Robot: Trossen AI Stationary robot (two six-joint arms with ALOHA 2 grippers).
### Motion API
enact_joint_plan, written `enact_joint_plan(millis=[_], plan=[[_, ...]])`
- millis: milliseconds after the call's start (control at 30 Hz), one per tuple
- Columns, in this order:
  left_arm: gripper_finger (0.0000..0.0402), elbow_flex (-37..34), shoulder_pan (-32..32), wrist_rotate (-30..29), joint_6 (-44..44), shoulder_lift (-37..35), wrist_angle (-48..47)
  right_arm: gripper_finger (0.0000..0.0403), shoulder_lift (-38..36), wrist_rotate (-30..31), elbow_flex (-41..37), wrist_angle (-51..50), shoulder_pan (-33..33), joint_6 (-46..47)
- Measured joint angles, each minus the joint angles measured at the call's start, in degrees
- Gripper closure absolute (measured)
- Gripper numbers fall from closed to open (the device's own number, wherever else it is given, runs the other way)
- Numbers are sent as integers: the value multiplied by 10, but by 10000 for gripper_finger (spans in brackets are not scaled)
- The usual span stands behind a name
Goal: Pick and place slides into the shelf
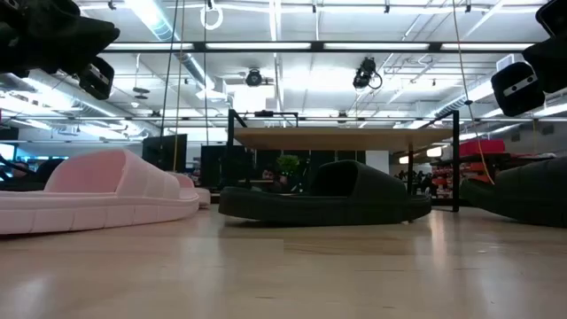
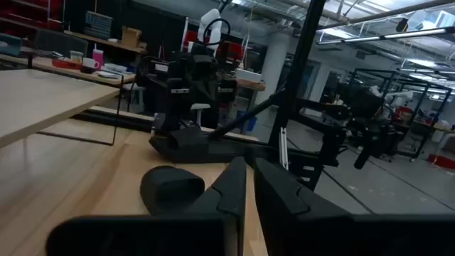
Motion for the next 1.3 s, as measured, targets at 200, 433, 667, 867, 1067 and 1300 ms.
enact_joint_plan(millis=[200, 433, 667, 867, 1067, 1300], plan=[[375, 0, 0, 0, 0, 0, 0, 389, 0, 0, 0, 0, 0, 0], [375, 0, 0, 0, 0, 0, 0, 389, 0, 0, 0, 0, 0, 0], [366, 0, 0, 0, 0, 0, 0, 389, 0, 0, 0, 0, 0, 0], [373, 0, 0, 0, 0, 0, 0, 389, 0, 0, 0, 0, 0, 0], [378, 0, 0, 0, 0, 0, 0, 389, 0, 0, 0, 0, 0, 0], [367, 0, 0, 0, 0, 0, 0, 389, 0, 0, 0, 0, 0, 0]])
